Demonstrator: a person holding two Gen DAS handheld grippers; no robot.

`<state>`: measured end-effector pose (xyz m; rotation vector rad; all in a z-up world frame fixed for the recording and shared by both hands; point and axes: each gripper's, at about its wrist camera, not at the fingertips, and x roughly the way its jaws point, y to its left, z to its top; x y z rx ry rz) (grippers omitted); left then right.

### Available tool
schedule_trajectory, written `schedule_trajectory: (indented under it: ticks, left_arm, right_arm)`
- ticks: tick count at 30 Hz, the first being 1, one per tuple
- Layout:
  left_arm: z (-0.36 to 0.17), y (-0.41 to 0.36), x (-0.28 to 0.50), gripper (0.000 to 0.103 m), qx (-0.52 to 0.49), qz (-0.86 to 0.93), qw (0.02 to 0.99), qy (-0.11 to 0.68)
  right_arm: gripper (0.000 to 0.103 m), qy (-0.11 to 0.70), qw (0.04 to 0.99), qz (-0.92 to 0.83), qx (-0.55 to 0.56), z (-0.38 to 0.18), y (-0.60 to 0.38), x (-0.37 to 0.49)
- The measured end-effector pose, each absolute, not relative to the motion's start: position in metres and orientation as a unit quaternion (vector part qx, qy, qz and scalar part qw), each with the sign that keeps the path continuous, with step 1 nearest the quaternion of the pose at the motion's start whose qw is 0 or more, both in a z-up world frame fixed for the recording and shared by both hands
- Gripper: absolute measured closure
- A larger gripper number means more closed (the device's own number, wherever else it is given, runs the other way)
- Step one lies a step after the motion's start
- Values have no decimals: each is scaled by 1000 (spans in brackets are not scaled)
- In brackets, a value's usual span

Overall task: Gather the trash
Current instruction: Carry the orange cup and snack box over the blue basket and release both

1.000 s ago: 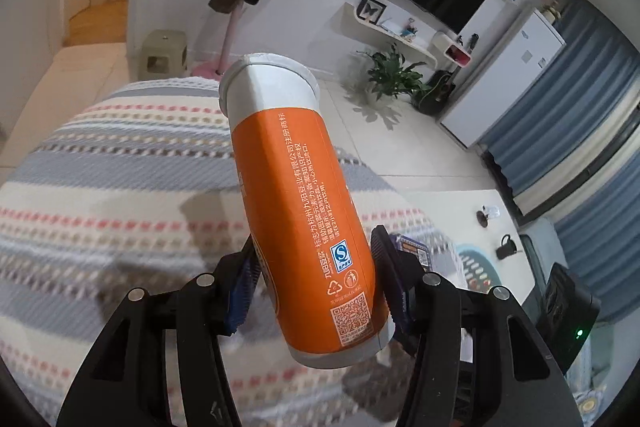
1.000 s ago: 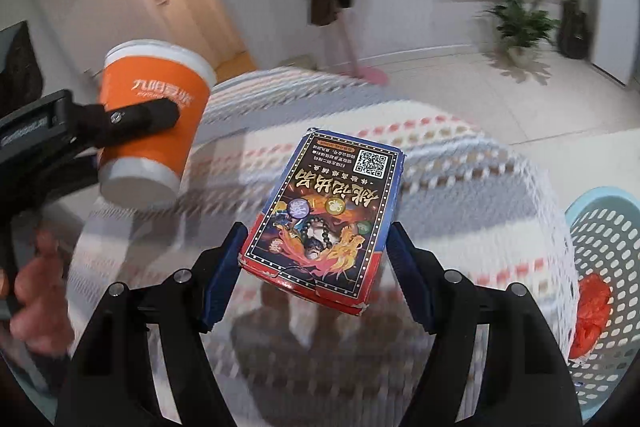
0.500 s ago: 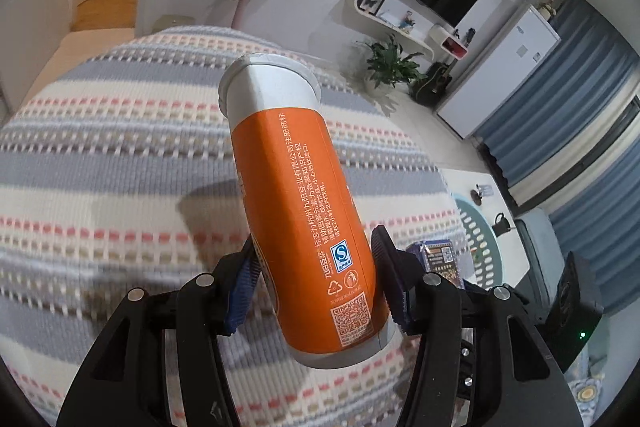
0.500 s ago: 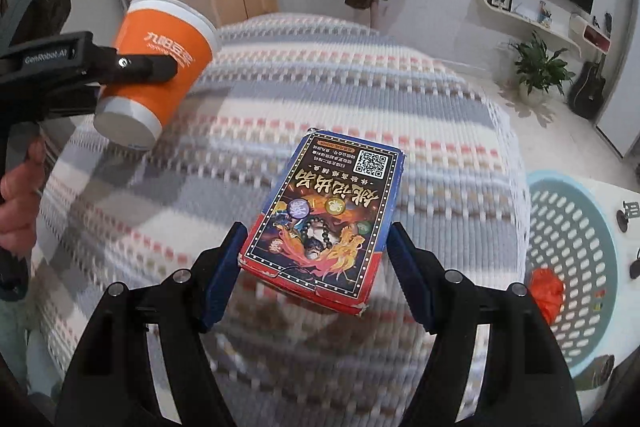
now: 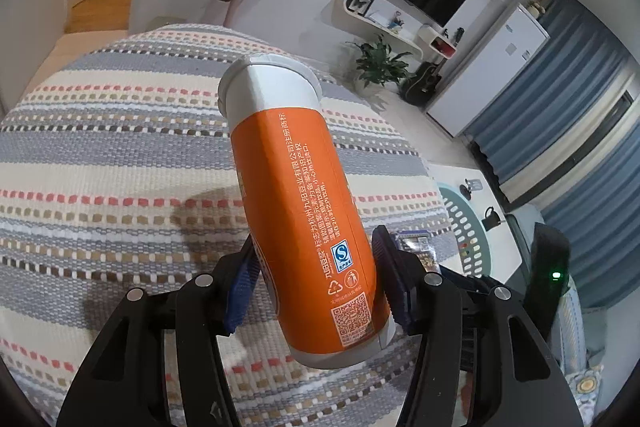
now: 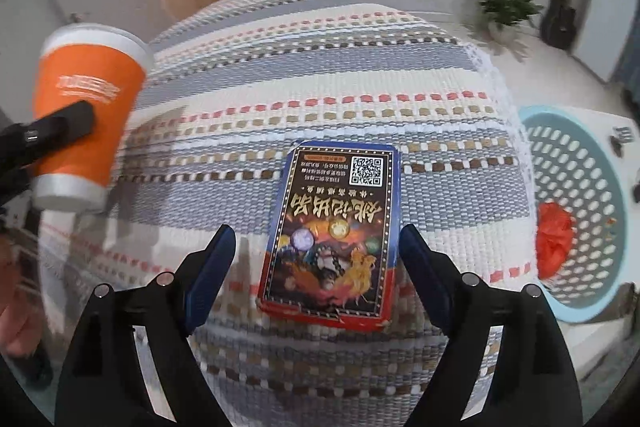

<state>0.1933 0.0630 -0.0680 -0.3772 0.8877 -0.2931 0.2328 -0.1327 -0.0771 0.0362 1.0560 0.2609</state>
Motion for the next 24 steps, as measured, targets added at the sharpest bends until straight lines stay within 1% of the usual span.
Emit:
schedule_trajectory:
  ticks: [1, 2, 6, 10, 16, 20, 24]
  left_arm:
    - [-66, 61, 193, 49, -178, -141, 876, 425]
    - [-64, 59, 193, 49, -174, -141, 877, 425]
    - [-52, 48, 197, 49, -153, -144, 884, 418]
    - [-33, 28, 199, 49, -144, -168, 891, 397]
    - [-8, -23, 213, 49, -128, -213, 895, 369]
    - [-4, -63, 229, 49, -121, -238, 890, 369]
    - [-5, -105, 244, 49, -102, -257, 885, 373]
  right_arm:
    - [44, 499, 859, 113, 4, -77, -129, 232]
    - [46, 495, 863, 102, -14, -76, -124, 232]
    - [46, 485, 864, 131, 6, -68, -120, 232]
    - [46, 448, 883, 135, 27, -37, -140, 231]
    - [46, 384, 918, 81, 54, 9, -205, 235]
    - [46, 366, 926, 43, 77, 20, -253, 240]
    - [46, 364, 925, 5, 111, 18, -308, 242]
